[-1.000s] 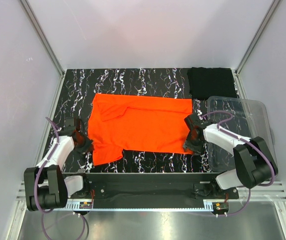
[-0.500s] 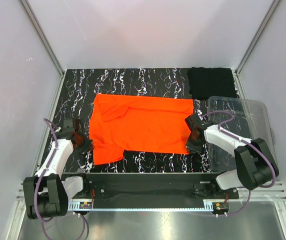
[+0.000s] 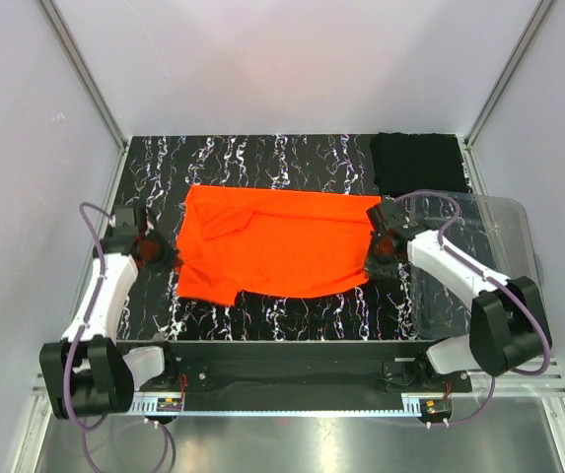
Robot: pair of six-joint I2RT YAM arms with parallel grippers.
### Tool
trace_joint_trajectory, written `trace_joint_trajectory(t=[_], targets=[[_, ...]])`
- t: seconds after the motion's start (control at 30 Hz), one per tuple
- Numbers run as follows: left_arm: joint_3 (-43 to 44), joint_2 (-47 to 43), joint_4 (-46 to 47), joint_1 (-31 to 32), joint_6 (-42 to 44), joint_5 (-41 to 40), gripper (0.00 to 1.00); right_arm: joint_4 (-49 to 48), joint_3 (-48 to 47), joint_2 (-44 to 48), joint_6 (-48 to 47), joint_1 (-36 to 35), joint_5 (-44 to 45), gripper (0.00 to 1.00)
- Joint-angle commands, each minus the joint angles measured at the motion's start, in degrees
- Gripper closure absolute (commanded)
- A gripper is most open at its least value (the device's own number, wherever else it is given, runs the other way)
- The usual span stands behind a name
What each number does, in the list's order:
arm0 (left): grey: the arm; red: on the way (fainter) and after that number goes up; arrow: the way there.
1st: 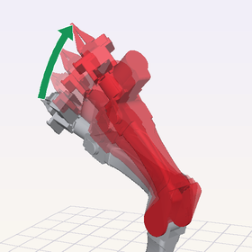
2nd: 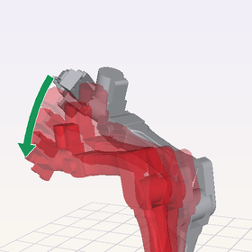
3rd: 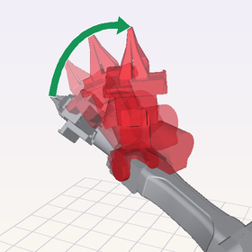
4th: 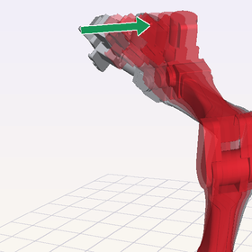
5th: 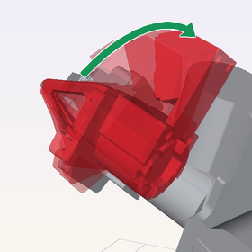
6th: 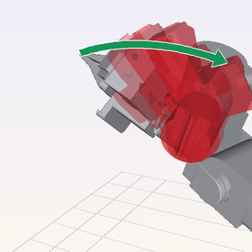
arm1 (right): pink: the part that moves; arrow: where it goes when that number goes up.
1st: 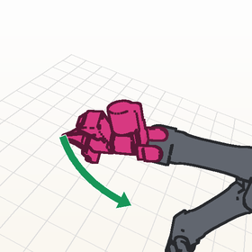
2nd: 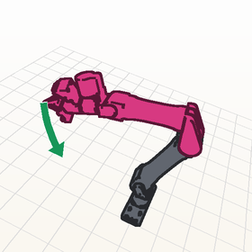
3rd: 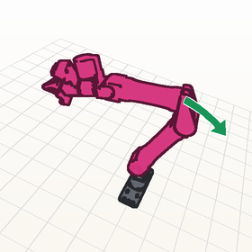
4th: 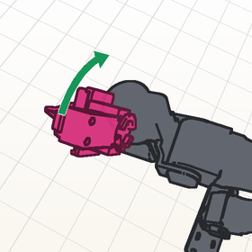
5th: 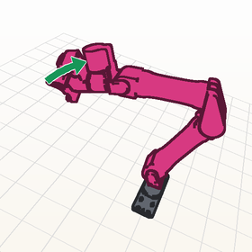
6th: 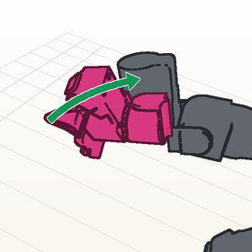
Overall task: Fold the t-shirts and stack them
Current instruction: Fold the tshirt
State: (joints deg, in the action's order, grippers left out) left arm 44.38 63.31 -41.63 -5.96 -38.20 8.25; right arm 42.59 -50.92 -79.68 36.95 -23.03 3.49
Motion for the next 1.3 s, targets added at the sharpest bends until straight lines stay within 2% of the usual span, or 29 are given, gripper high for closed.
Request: trace_joint_trajectory(t=[0.0,0.17,0.53,0.73,1.27], targets=[[8.60,5.06,2.86,-0.11,4.61,2.47,1.00,1.18,-6.63,-3.54,-4.77,1.84,-1.11,1.00],[19.49,14.55,3.30,1.38,6.73,5.55,1.00,1.71,-14.11,-11.45,-8.55,5.44,-2.70,1.00],[34.01,32.30,4.19,1.91,7.87,8.97,1.00,4.17,-28.09,-25.87,-12.16,11.51,-5.86,1.00],[40.95,38.64,4.19,1.83,6.20,12.05,1.00,5.66,-29.86,-26.93,-11.81,12.92,-5.59,1.00],[49.48,47.25,4.19,1.91,5.76,13.63,1.00,6.54,-32.93,-30.01,-12.16,14.24,-5.16,1.00]])
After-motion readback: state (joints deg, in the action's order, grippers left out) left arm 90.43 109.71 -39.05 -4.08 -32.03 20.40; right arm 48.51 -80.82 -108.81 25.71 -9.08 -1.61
